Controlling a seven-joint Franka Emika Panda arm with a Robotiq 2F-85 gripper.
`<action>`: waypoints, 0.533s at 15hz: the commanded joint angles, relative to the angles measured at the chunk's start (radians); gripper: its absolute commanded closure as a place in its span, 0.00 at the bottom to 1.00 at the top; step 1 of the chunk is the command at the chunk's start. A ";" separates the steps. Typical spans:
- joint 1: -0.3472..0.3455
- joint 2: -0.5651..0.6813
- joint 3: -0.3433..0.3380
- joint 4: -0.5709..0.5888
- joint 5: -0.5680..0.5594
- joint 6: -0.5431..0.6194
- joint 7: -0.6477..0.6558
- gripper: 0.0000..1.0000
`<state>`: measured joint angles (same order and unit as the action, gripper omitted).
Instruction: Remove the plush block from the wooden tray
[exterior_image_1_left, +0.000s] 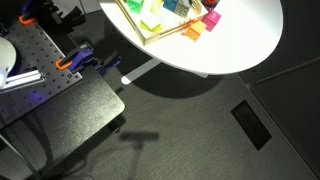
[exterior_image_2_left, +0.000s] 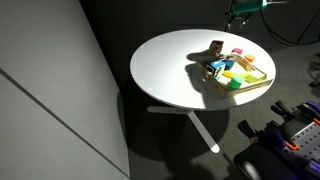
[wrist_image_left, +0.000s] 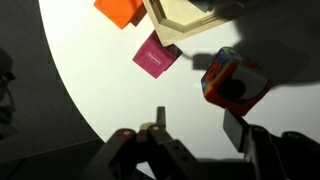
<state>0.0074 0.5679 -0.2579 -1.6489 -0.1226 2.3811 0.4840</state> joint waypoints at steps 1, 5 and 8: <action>-0.020 -0.094 0.033 -0.076 0.012 -0.075 -0.075 0.07; -0.047 -0.195 0.074 -0.166 0.029 -0.153 -0.193 0.00; -0.055 -0.273 0.084 -0.234 0.014 -0.208 -0.253 0.00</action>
<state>-0.0233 0.3987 -0.1995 -1.7919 -0.1118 2.2204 0.3042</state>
